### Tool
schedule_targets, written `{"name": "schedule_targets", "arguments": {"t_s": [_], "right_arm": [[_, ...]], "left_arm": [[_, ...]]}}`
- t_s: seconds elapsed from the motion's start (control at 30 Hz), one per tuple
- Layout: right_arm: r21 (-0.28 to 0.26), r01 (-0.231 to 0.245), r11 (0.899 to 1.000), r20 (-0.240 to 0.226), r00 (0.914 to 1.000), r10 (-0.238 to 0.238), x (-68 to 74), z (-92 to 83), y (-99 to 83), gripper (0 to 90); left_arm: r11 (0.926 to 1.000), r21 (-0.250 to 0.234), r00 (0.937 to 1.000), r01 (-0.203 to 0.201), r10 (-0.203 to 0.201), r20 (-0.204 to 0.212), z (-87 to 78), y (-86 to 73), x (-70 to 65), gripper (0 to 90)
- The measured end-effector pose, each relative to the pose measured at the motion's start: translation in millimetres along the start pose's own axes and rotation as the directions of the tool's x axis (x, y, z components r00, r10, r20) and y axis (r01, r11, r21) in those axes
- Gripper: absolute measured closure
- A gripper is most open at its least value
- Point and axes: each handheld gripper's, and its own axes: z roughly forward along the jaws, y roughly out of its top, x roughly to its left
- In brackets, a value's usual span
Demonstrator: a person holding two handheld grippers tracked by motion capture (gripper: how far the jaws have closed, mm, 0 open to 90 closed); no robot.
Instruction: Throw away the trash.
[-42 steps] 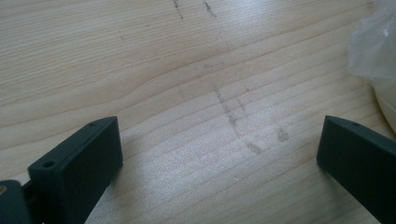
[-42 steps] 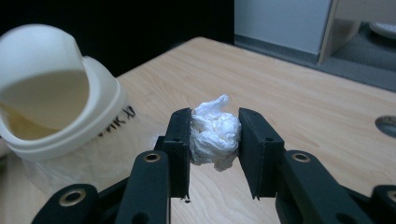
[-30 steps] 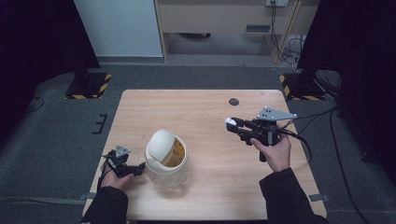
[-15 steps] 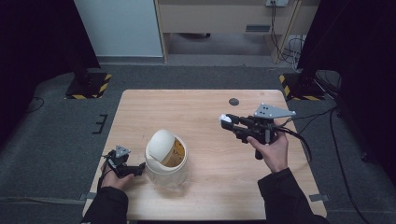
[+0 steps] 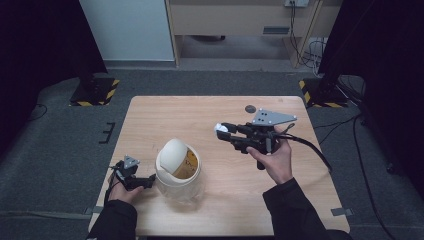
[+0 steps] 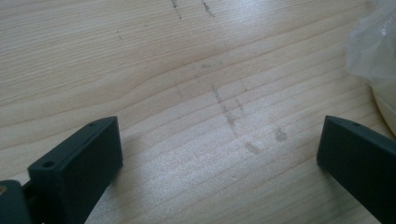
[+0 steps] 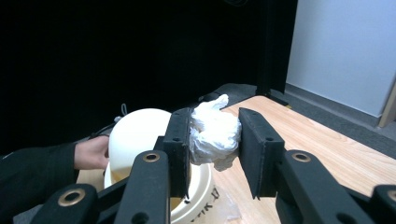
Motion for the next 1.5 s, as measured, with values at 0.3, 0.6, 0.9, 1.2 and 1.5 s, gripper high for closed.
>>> {"name": "schedule_targets", "arguments": {"t_s": [0.3, 0.6, 0.9, 1.2, 1.5], "right_arm": [[0.022, -0.001, 1.000, -0.054, 0.9985, 0.002, 11.9, 19.6, -6.9, 65.9], [0.075, 0.003, 0.997, -0.088, 0.9961, 0.004, 21.7, 38.3, -25.4, 65.9], [0.116, 0.003, 0.993, -0.113, 0.9936, 0.010, 30.0, 51.5, -41.3, 66.0], [0.159, 0.016, 0.987, -0.126, 0.9920, 0.005, 35.4, 60.2, -53.5, 66.0], [0.204, 0.028, 0.979, -0.132, 0.9913, 0.000, 38.5, 68.4, -63.3, 66.0]], "left_arm": [[1.0000, -0.001, 1.0000, 0.001, -0.001, 0.000, 0.1, 0.0, -0.1, 0.0], [1.0000, -0.001, 1.0000, 0.001, -0.001, 0.000, 0.1, 0.0, -0.1, 0.0], [1.0000, 0.000, 1.0000, -0.001, 0.001, -0.001, 0.0, 0.0, 0.0, 0.0], [1.0000, 0.000, 1.0000, 0.000, 0.000, 0.001, 0.0, 0.0, 0.0, 0.0], [1.0000, 0.000, 1.0000, 0.000, 0.000, 0.001, 0.0, 0.0, 0.1, 0.0]]}}
